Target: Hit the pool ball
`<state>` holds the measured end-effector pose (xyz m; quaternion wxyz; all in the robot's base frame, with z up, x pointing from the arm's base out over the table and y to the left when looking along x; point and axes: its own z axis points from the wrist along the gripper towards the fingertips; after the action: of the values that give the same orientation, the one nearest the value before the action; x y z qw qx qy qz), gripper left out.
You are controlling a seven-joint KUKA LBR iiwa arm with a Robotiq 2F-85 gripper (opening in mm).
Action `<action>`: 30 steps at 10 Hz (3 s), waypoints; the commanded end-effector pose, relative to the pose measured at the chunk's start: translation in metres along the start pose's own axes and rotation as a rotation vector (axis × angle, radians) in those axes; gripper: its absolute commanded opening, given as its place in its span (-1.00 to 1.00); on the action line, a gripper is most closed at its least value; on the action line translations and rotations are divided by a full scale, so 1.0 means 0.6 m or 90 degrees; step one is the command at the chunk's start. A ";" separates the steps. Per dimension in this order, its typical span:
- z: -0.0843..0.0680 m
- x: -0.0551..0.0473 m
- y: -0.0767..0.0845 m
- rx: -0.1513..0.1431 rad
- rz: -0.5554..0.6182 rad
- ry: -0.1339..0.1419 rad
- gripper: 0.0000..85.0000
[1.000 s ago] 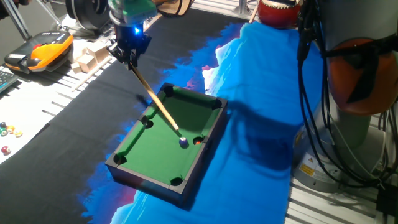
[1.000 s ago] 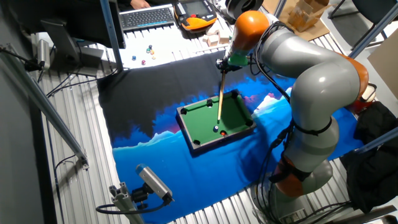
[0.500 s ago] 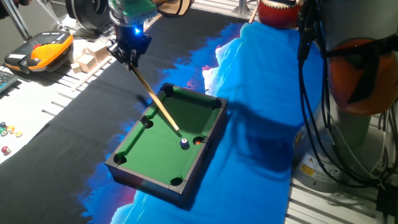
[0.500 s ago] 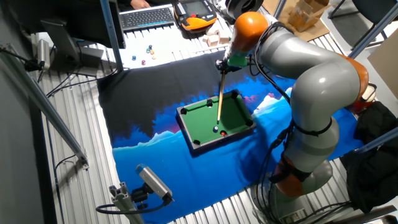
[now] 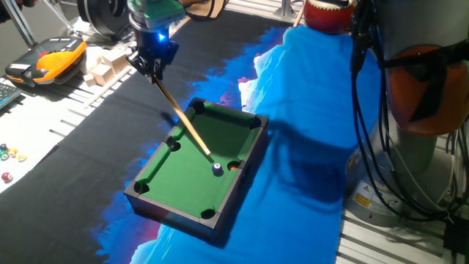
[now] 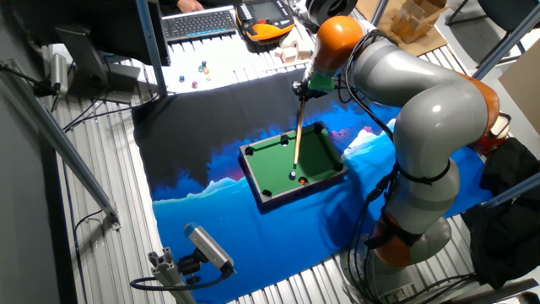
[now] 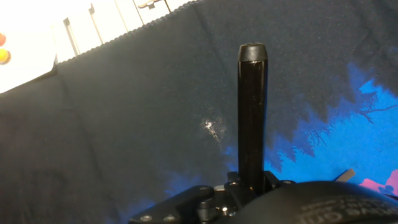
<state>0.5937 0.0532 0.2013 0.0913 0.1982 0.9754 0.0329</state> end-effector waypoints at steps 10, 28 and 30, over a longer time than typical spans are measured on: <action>0.031 0.062 0.008 -0.012 0.030 0.042 -1.00; 0.063 0.045 -0.001 0.072 0.054 0.065 -1.00; 0.076 0.056 0.001 0.084 0.058 0.046 -1.00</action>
<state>0.5723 0.0682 0.1510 0.0415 0.2474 0.9678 -0.0214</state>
